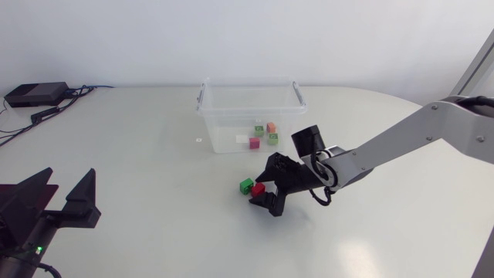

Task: Place the duplo bricks in the container

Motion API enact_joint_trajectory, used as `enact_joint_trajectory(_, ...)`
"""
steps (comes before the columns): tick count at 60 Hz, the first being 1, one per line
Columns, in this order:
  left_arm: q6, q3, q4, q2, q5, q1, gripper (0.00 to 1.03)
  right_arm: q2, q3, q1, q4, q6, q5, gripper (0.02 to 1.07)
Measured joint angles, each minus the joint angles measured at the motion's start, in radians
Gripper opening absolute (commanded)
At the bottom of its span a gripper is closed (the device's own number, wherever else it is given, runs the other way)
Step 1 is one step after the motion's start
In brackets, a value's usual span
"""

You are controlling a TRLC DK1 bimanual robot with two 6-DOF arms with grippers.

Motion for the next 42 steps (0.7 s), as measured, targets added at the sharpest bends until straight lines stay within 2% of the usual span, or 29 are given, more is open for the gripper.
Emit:
enact_joint_trajectory(17, 0.000, 0.000, 0.000, 0.000, 0.000, 0.000, 0.99, 0.000, 0.009, -0.006, -0.011, -0.040, -0.005, 0.88)
enact_joint_trajectory(24, 0.000, 0.000, 0.000, 0.000, 0.000, 0.000, 0.99, 0.000, 0.035, -0.004, -0.051, -0.028, 0.029, 0.88)
enact_joint_trajectory(28, 0.000, 0.000, 0.000, 0.000, 0.000, 0.000, 0.99, 0.003, 0.058, 0.000, -0.088, -0.024, 0.050, 0.76)
enact_joint_trajectory(31, 0.000, 0.000, 0.000, 0.000, 0.000, 0.000, 0.99, 0.007, 0.075, 0.005, -0.099, -0.021, 0.067, 0.72)
enact_joint_trajectory(36, 0.000, 0.000, 0.000, 0.000, 0.000, 0.000, 0.99, 0.013, 0.099, 0.021, -0.122, -0.021, 0.084, 0.48)
enact_joint_trajectory(38, 0.000, 0.000, 0.000, 0.000, 0.000, 0.000, 0.99, 0.014, 0.103, 0.029, -0.124, -0.021, 0.086, 0.41)
enact_joint_trajectory(40, 0.000, 0.000, 0.000, 0.000, 0.000, 0.000, 0.99, 0.014, 0.104, 0.039, -0.126, -0.021, 0.088, 0.19)
enact_joint_trajectory(42, 0.000, 0.000, 0.000, 0.000, 0.000, 0.000, 0.99, 0.016, 0.104, 0.048, -0.127, -0.024, 0.088, 0.19)
